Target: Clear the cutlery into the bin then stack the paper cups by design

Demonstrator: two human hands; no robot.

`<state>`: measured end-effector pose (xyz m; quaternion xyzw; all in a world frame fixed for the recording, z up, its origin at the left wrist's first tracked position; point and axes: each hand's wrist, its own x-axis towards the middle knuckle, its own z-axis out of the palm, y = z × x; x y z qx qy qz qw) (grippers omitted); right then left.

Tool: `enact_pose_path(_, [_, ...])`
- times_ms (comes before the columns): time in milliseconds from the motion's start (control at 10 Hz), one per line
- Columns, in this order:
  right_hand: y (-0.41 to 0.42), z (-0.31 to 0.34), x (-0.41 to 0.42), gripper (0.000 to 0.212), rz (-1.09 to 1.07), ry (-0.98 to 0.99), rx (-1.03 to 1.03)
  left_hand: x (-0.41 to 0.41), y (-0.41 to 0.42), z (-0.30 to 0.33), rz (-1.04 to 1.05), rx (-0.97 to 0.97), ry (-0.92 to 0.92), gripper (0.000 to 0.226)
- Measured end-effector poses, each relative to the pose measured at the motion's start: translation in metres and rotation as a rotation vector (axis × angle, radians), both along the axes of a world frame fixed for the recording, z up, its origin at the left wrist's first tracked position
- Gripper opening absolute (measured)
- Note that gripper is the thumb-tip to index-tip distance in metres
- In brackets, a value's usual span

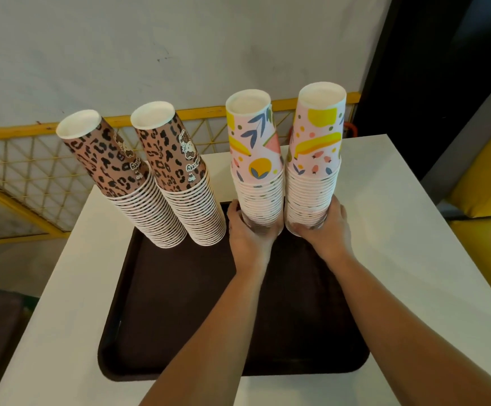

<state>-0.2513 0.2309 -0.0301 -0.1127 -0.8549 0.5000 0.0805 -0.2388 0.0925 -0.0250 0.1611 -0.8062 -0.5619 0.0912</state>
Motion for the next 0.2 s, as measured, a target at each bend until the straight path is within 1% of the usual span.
enact_pose_path(100, [-0.004, 0.000, 0.014, 0.094, -0.019, -0.071, -0.016, 0.027, -0.006, -0.004, 0.013, -0.008, -0.069, 0.078])
enact_pose_path(200, [-0.012, 0.003, 0.029, 0.090, -0.053, -0.126, -0.012, 0.052, -0.014, -0.004, 0.011, -0.083, -0.071, 0.064])
